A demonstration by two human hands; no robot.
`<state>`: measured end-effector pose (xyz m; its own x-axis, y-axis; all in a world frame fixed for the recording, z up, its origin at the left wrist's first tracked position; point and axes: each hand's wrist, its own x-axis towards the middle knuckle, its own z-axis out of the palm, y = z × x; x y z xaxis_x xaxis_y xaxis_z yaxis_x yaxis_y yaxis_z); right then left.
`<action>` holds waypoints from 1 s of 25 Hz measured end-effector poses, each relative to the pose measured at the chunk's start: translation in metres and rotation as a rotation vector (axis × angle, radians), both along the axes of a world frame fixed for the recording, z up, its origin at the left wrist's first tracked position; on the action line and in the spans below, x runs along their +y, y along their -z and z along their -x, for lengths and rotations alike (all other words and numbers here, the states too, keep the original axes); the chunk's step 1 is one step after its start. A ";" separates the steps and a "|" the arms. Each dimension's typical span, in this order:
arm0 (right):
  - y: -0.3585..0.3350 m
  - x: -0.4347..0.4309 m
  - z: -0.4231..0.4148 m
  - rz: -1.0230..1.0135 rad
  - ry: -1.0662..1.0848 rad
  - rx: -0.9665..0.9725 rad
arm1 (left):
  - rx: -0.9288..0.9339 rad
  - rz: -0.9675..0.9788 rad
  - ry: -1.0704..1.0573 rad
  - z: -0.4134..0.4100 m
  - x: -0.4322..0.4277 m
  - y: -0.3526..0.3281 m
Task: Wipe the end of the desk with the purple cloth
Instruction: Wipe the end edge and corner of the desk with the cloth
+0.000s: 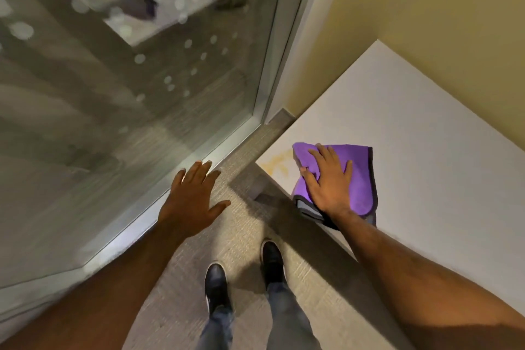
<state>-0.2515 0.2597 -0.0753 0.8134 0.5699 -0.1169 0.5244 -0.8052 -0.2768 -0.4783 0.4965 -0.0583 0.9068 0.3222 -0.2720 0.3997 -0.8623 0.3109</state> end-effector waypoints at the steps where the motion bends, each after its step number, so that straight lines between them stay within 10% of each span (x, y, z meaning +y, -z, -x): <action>1: 0.001 0.002 -0.003 0.023 0.066 0.009 | -0.028 -0.005 0.035 0.003 -0.001 0.001; 25: -0.006 -0.035 0.009 -0.106 0.095 0.094 | -0.093 -0.007 0.069 0.033 0.003 0.037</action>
<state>-0.2607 0.2248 -0.0689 0.8523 0.5042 -0.1390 0.4150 -0.8137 -0.4070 -0.5109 0.4994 -0.0953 0.9481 0.2601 -0.1830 0.3091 -0.8891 0.3376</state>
